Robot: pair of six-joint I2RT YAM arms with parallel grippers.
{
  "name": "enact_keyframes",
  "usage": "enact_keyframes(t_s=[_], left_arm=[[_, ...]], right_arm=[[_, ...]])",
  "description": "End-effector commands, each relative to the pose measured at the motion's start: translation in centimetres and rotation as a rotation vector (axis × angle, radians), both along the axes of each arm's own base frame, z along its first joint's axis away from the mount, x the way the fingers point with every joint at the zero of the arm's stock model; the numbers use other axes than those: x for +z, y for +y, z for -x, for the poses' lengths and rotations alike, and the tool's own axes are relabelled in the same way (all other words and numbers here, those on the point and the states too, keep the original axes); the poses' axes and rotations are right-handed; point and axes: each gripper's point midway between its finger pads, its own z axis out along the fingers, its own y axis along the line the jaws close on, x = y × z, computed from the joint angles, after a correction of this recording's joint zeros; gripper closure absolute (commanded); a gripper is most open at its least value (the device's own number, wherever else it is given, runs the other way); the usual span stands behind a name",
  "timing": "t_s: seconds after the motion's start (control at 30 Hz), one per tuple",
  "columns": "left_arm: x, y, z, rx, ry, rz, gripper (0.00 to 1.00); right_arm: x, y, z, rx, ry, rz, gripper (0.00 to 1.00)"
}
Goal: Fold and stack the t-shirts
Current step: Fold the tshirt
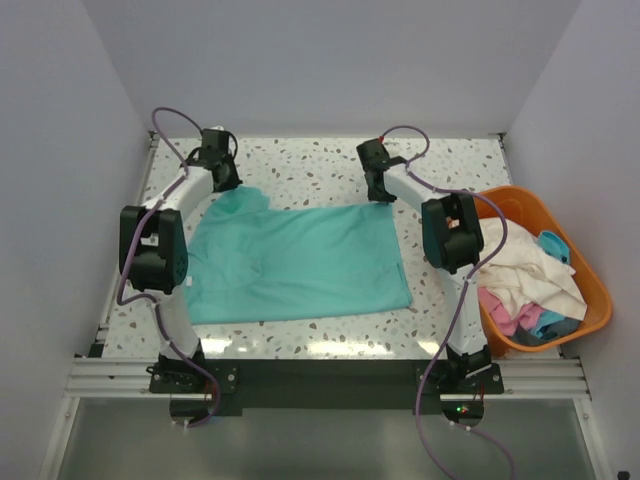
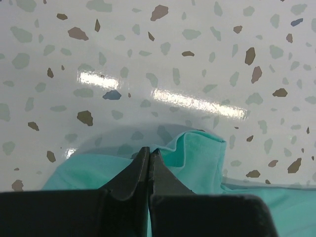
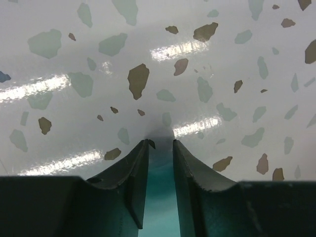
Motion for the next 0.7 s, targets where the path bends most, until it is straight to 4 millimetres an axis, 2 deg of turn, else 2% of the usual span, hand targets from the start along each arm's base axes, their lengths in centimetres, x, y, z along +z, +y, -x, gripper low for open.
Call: enact_keyframes(t_s=[0.0,0.07,0.17,0.23,0.3,0.37,0.4,0.5,0.57,0.6,0.67], left_arm=[[3.2,-0.2,-0.4,-0.031,-0.095,0.001,1.0],[3.2,-0.1,-0.3,-0.029,-0.093,0.0,1.0],[3.3,-0.1,-0.2,-0.026,-0.093,-0.004,1.0],[3.3,-0.2,-0.1,-0.033,-0.093,-0.002,1.0],[3.3,-0.3,-0.1,-0.035,-0.093,0.002,1.0],[3.3,-0.2,-0.1,-0.035,-0.093,0.001,1.0],[3.2,-0.3,0.0,-0.036,-0.09,0.004,1.0],[3.6,-0.3,0.0,-0.037,-0.095,0.005,1.0],[3.9,-0.2,0.0,-0.034,-0.103,0.007,1.0],[3.9,-0.3,0.0,-0.039,-0.103,0.008,1.0],[4.4,-0.5,0.0,-0.045,-0.113,0.019,1.0]], right_arm=[[2.2,-1.7,-0.2,-0.004,-0.006,0.088,0.69],[1.8,-2.0,0.0,-0.002,0.015,0.104,0.69],[1.6,-2.3,1.0,-0.001,0.044,0.109,0.62],[0.5,-2.5,1.8,0.001,0.068,0.103,0.56],[-0.4,-2.4,2.6,-0.005,0.091,0.086,0.56],[-1.2,-1.6,3.0,0.006,0.105,0.031,0.57],[-1.7,-1.3,3.1,0.006,0.109,0.013,0.67],[-2.1,-0.2,3.5,0.002,0.118,-0.059,0.79],[-1.7,0.2,3.5,-0.016,0.111,-0.089,0.82],[-1.1,0.2,3.3,-0.022,0.095,-0.1,0.91],[-0.8,0.4,3.3,-0.026,0.081,-0.116,1.0]])
